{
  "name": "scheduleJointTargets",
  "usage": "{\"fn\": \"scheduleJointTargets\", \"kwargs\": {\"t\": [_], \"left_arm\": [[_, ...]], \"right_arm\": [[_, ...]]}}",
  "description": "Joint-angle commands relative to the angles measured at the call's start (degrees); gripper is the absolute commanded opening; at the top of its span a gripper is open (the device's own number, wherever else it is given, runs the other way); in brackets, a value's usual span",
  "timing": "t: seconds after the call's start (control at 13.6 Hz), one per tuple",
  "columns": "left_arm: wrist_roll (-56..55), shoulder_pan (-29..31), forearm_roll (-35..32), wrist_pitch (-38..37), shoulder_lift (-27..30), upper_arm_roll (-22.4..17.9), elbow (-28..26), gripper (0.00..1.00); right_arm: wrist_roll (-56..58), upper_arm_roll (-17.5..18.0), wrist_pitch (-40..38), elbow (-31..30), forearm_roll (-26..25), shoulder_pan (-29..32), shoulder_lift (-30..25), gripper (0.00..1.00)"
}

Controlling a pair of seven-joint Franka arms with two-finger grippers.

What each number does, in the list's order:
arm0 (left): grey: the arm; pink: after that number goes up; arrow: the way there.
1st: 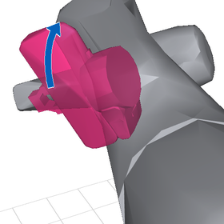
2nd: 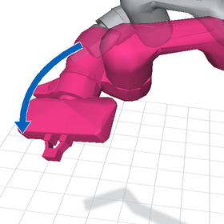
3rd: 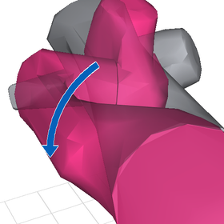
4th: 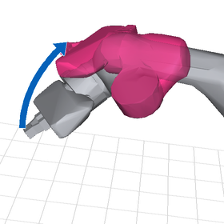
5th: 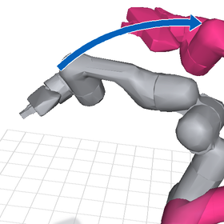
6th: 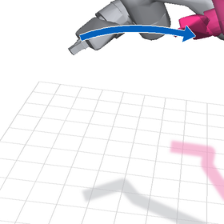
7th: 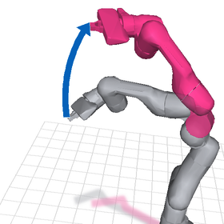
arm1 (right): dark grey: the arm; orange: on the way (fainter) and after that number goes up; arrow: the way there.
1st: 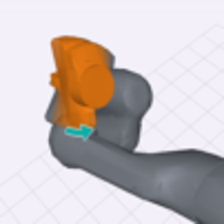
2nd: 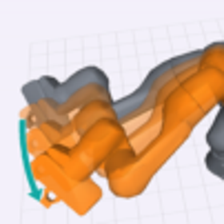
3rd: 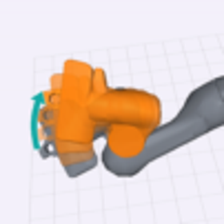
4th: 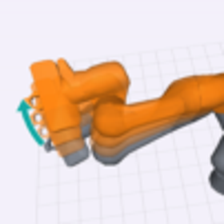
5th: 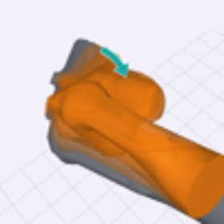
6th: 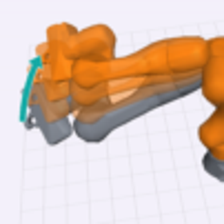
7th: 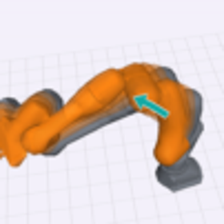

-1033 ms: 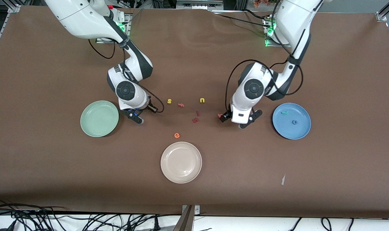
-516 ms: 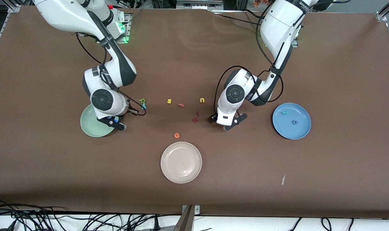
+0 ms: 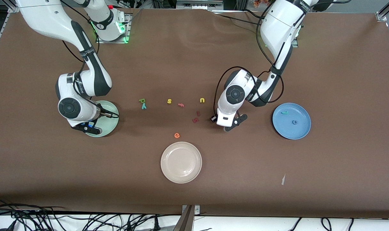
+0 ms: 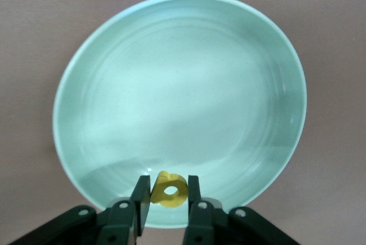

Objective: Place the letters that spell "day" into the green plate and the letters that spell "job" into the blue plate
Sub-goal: 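Place the pink letter on the blue plate while the right gripper places the d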

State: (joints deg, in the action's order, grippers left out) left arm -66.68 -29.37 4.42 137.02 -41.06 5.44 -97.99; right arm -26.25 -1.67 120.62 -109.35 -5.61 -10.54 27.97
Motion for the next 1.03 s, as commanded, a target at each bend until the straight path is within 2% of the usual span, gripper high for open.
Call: {"fn": "scheduleJointTargets", "kwargs": {"t": [0.0, 0.15, 0.3, 0.44, 0.59, 0.81, 0.96], "left_arm": [[-1.2, -0.3, -1.7, -0.6, -0.8, -0.6, 0.3, 0.00], [-0.6, 0.6, -1.7, -1.9, 0.0, -0.7, 0.3, 0.00], [4.2, 4.3, -2.6, -10.9, 3.5, -0.6, 1.6, 0.00], [13.1, 8.3, -2.6, -20.0, 7.6, -0.6, 1.8, 0.00], [23.6, 13.0, -2.6, -26.5, 10.7, -0.6, 1.3, 0.00], [39.1, 19.8, -2.6, -31.7, 13.4, -0.6, 0.7, 0.00], [49.8, 23.2, -2.6, -32.1, 13.7, -0.6, -0.3, 0.00]], "right_arm": [[0.1, 0.0, 0.6, -1.8, 4.6, -0.5, -1.7, 0.71], [-0.1, 0.3, 0.4, -1.8, 6.6, -0.7, -2.0, 0.72], [-4.1, 1.9, 0.4, -1.7, 6.6, -0.9, -2.0, 0.72], [-8.7, 4.7, 0.9, -1.6, 6.5, -1.5, -1.9, 0.72], [-10.0, 5.0, 1.5, -1.5, 6.5, -4.0, -1.4, 0.72], [-13.2, 5.0, 3.5, -1.7, 6.5, -7.8, -0.6, 0.72], [-15.1, 5.0, 5.4, -2.0, 6.5, -9.4, 0.4, 0.72]]}}
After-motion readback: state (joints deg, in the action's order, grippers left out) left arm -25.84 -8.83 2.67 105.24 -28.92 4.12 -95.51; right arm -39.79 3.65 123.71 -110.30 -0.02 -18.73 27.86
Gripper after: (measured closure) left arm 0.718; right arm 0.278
